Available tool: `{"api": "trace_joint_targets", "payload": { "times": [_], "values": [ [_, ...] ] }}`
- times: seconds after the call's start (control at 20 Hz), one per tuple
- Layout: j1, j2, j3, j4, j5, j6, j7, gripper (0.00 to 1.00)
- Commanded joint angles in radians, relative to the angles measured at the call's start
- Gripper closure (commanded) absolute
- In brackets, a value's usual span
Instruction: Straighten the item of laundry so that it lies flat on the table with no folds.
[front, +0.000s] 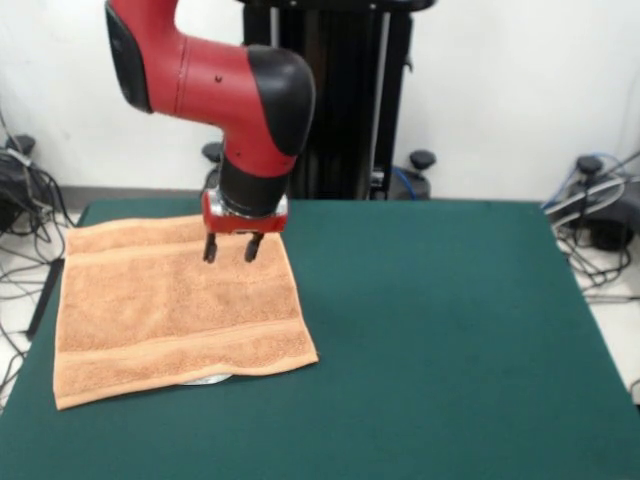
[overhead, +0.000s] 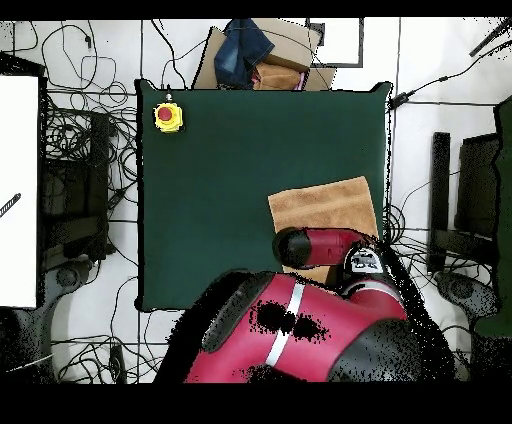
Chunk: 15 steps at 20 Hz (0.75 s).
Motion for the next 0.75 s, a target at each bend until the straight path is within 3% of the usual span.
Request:
{"api": "trace_joint_targets", "payload": {
  "times": [0.05, 0.2, 0.3, 0.5, 0.75],
  "values": [
    [0.032, -0.25, 0.133, 0.049, 0.056, 0.173, 0.027, 0.0],
    [0.022, -0.326, 0.144, 0.088, 0.077, 0.188, 0.066, 0.0],
    [0.074, -0.355, 0.081, 0.09, 0.093, 0.151, 0.172, 0.0],
    [0.061, -0.41, 0.094, 0.11, 0.133, 0.217, 0.157, 0.0],
    [-0.009, -0.46, 0.187, 0.134, 0.158, 0.274, 0.023, 0.0]
  ]
}}
